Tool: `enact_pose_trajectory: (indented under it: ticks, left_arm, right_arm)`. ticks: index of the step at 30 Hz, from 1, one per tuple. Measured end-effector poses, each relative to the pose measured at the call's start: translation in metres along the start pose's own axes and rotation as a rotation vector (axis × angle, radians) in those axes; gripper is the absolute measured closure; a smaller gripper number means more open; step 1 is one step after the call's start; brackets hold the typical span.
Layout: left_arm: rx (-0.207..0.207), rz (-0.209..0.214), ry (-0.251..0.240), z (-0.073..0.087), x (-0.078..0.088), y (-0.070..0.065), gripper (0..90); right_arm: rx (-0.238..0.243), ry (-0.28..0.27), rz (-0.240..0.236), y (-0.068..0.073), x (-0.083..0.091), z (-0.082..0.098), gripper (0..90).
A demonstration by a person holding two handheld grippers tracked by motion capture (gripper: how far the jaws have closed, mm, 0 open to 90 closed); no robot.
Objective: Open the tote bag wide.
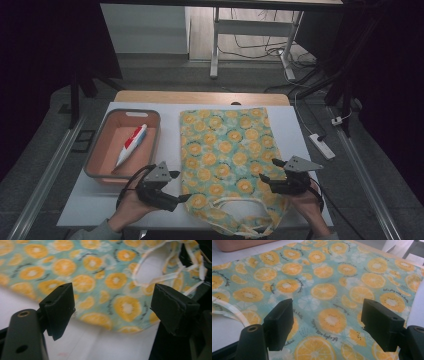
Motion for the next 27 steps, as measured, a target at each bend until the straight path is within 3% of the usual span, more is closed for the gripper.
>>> enact_pose_trajectory:
  ticks: [11, 13, 17, 19, 20, 21, 22, 23, 26, 27]
  left_arm:
    - [-0.072, 0.117, 0.054, -0.014, -0.033, -0.035, 19.9]
    - [-0.082, 0.142, 0.071, -0.013, -0.039, -0.042, 20.1]
    - [-0.115, 0.153, 0.115, -0.005, -0.049, -0.051, 24.5]
    - [-0.124, 0.147, 0.134, -0.001, -0.053, -0.052, 38.4]
    - [-0.121, 0.146, 0.141, 0.0, -0.054, -0.052, 38.4]
    - [-0.118, 0.159, 0.15, 0.001, -0.055, -0.052, 45.1]
    - [-0.117, 0.173, 0.159, 0.003, -0.056, -0.053, 61.1]
    - [-0.118, 0.18, 0.169, 0.004, -0.056, -0.053, 61.1]
    - [-0.111, 0.192, 0.179, 0.005, -0.056, -0.052, 85.0]
    - [-0.107, 0.196, 0.177, 0.004, -0.054, -0.051, 88.3]
  right_arm:
    - [0.002, 0.018, -0.008, 0.003, -0.003, 0.004, 26.5]
    - [0.004, 0.022, -0.007, 0.004, -0.003, 0.004, 26.4]
    - [0.005, 0.016, -0.003, 0.004, -0.003, 0.003, 26.4]
    - [0.006, 0.015, -0.001, 0.003, -0.002, 0.003, 26.5]
    - [0.006, 0.015, -0.001, 0.003, -0.002, 0.003, 26.5]
    - [0.004, 0.015, 0.001, 0.003, -0.002, 0.003, 26.4]
    - [0.004, 0.015, 0.003, 0.002, -0.002, 0.004, 26.5]
    - [0.004, 0.015, 0.003, 0.002, -0.002, 0.004, 26.5]
    - [0.001, 0.015, 0.006, 0.002, -0.001, 0.004, 26.5]
    - [0.001, 0.014, 0.006, 0.002, -0.001, 0.004, 26.5]
Point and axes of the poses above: each handheld gripper's, and its own axes: x roughly backward along the jaws, z roughly out of its underside, y roughly to its left, the point moved 8 cm from there along -x, roughly forward along the jaws, and after that the axes turned 7 degrees about x, right-handed, at the moved point
